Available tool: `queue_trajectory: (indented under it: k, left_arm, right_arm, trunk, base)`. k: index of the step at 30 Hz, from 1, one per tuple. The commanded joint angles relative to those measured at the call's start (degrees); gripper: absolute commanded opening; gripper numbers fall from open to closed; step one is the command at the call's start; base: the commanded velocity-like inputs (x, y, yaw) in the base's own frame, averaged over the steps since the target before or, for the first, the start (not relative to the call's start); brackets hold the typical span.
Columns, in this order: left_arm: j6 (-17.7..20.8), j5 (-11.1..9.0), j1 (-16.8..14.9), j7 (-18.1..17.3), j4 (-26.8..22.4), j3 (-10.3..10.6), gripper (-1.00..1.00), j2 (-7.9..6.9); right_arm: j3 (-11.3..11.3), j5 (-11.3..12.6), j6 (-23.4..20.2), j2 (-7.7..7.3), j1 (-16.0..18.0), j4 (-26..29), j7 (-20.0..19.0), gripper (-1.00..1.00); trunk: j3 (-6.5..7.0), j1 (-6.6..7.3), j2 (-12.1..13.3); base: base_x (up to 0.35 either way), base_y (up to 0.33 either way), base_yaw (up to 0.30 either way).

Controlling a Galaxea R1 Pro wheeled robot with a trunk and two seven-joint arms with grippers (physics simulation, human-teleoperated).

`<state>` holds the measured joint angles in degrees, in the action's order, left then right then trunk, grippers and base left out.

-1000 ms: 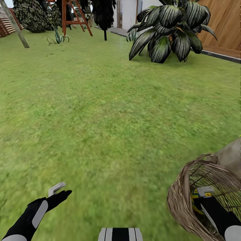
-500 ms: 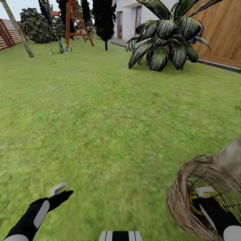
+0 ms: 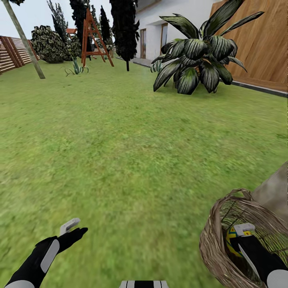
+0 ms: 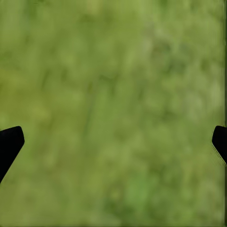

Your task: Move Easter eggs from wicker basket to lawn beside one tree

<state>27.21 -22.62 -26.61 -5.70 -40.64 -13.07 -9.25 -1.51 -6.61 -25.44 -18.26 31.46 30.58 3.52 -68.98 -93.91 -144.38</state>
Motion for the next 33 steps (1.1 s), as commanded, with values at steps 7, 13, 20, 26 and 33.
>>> queue_trajectory:
  k: [7, 13, 20, 26, 33]
  left_arm:
    - [0.4, -0.2, 0.0, -0.2, 0.0, -0.2, 1.00, 0.11]
    - [0.4, -0.2, 0.0, -0.2, 0.0, -0.2, 1.00, 0.10]
    - [0.4, -0.2, 0.0, -0.2, -0.1, -0.2, 1.00, 0.11]
    - [0.4, -0.2, 0.0, -0.2, -0.1, -0.2, 1.00, 0.11]
    - [0.4, -0.2, 0.0, -0.2, -0.1, -0.2, 1.00, 0.11]
  right_arm:
    - [-0.2, -0.6, -0.4, -0.01, 0.0, 0.0, 0.0, -1.00]
    - [-0.2, -0.5, -0.4, -0.02, 0.0, 0.0, 0.0, -1.00]
    - [-0.2, -0.6, -0.4, -0.02, 0.0, 0.0, 0.0, -1.00]
    - [-0.2, -0.6, -0.3, 0.06, 0.0, -0.8, 0.0, -1.00]
    - [-0.2, -0.6, -0.3, 0.18, 0.0, -0.8, 0.0, -1.00]
  trunk:
    - [1.51, 0.19, 0.1]
    - [2.84, 0.34, 0.2]
    - [4.39, 0.52, 0.3]
    - [5.72, 0.68, 0.3]
    - [7.27, 0.86, 0.4]
  base:
    - [-0.180, 0.040, 0.000]
    - [-0.007, 0.001, 0.000]
    - [0.000, 0.000, 0.000]
    - [-0.040, 0.000, 0.000]
    - [-0.094, 0.000, 0.000]
